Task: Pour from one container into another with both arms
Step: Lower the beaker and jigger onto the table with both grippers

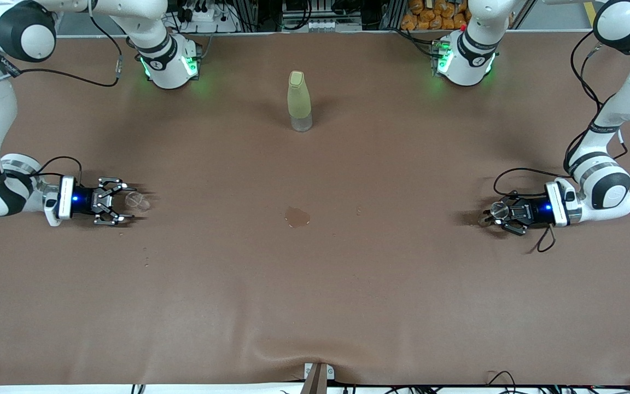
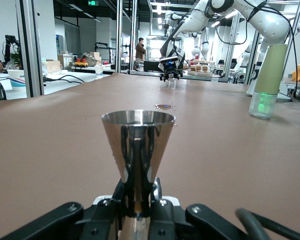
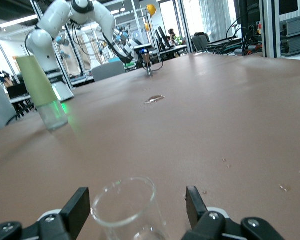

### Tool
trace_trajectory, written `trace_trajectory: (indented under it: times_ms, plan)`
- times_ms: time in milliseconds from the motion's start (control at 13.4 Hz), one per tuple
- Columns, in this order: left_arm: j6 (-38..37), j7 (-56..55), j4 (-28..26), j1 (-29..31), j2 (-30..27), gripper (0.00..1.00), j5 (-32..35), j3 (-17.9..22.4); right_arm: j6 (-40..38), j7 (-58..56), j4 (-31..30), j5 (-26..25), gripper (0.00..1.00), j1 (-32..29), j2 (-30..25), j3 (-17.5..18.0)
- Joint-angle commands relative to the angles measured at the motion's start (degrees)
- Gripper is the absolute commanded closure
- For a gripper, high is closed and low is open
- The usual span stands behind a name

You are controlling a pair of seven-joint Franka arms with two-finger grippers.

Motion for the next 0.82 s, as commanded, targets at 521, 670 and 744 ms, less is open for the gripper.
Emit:
trace_trajectory:
  times_ms: [521,670,744]
  plan:
    - [-1.93,0.28,0.28,0.71,0.59,0.5,0.55,-0.59,-8.77,44.98,15.78,-2.16,0.05,2.94,-7.29,1.14]
    - [-2.19,0.28,0.63,0.71,0.59,0.44,0.73,-0.59,-7.81,59.13,16.32,-2.16,0.04,5.93,-12.73,0.96]
    - [-2.45,0.28,0.72,0.71,0.59,0.39,0.9,-0.59,-5.98,64.94,16.32,-3.12,0.04,7.95,-15.45,0.79]
